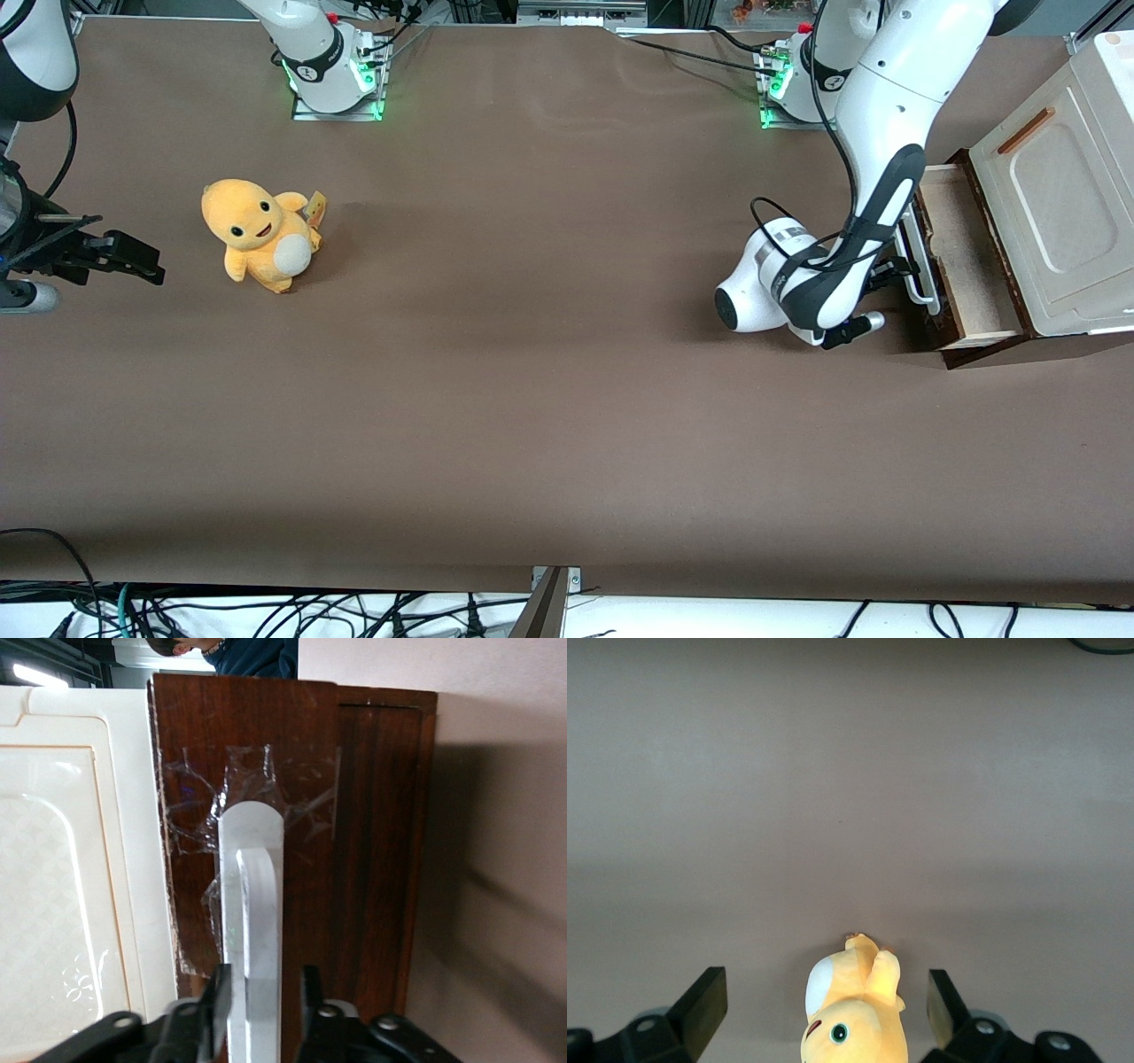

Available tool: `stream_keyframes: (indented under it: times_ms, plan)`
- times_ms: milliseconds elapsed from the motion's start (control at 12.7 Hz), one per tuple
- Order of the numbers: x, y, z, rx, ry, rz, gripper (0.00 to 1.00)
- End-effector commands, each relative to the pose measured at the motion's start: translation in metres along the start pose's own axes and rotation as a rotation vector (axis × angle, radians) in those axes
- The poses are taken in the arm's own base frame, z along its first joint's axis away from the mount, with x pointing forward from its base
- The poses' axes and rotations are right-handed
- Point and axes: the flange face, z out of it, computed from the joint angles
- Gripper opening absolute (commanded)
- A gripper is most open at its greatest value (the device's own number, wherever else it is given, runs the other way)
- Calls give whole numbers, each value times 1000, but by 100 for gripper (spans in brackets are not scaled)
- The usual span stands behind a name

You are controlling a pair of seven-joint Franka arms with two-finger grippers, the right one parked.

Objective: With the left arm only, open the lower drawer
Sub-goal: 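Pull the handle with the left gripper, sliding the drawer outward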

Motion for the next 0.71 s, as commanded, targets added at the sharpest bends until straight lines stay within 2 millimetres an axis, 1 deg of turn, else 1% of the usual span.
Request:
stream_keyframes:
  times_ms: [0,79,316,395,474,553,632]
  plan:
    - [1,3,-4,-4,-28,-6,59]
    - [0,3,-5,-5,-27,-4,65]
    - [1,0,-7,-9,-25,-1,65]
    - [2,-2,-12,-20,-22,-3,65]
    - [6,-8,-24,-57,-37,-14,65]
    - [11,-15,-32,-99,-68,-19,69]
    - [18,-24,-40,-135,-86,-4,76]
